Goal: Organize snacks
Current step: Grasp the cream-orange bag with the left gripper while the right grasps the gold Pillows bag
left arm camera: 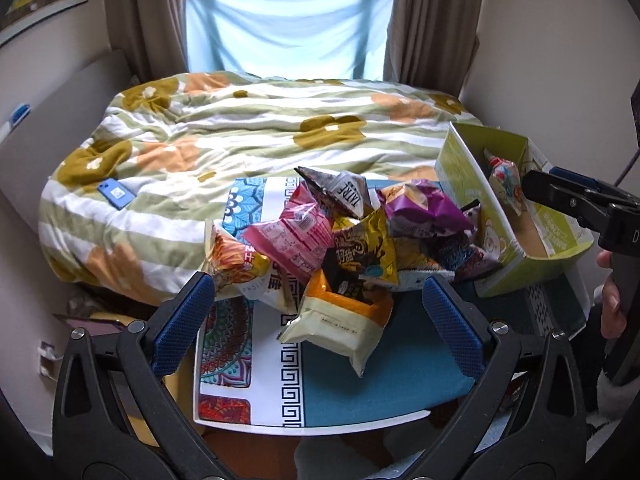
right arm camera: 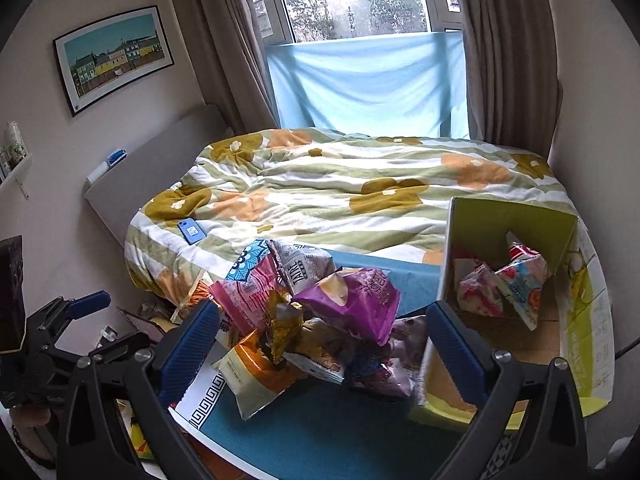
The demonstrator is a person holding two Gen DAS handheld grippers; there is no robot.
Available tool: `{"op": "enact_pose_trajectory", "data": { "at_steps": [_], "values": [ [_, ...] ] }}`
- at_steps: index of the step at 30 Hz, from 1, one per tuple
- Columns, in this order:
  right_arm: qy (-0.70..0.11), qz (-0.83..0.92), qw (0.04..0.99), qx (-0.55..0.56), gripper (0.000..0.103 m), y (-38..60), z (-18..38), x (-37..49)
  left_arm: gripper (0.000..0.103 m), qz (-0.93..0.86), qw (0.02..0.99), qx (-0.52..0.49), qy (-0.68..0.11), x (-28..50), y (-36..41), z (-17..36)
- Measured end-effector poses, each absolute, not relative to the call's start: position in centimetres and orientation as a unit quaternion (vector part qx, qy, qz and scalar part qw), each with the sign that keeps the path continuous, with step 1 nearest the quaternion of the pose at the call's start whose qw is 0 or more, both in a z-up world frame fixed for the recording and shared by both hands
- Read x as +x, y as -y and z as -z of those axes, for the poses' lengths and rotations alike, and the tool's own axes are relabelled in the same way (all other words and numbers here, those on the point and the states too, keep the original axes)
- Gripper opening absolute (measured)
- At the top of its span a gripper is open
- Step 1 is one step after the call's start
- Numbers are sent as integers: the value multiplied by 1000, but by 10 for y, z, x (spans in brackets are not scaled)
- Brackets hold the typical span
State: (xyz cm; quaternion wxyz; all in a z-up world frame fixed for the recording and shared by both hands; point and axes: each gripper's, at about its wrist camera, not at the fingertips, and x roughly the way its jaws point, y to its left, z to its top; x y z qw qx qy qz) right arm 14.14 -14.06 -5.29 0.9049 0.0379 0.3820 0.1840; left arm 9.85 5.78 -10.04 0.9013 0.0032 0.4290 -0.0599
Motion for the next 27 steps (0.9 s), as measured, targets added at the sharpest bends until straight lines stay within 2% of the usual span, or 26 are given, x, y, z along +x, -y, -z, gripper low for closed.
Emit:
{"op": "enact_pose_trajectory", "data": {
  "at_steps": [5, 12, 21, 27],
  "values": [
    [-405, -162, 899, 40, 103, 109, 75, 150, 102, 112, 881, 15, -458, 114, -72, 135],
    [-431, -134, 891, 44, 103, 80, 110, 164, 102, 186, 857, 61, -477, 126, -53, 187],
    [-431, -165, 887, 15, 102, 68, 141, 178, 102, 170, 855, 55, -488, 136, -41, 242],
    [-438, -215, 873, -19, 89, 60, 170, 190, 102, 168, 852, 50, -493, 140, -36, 268]
  ]
}}
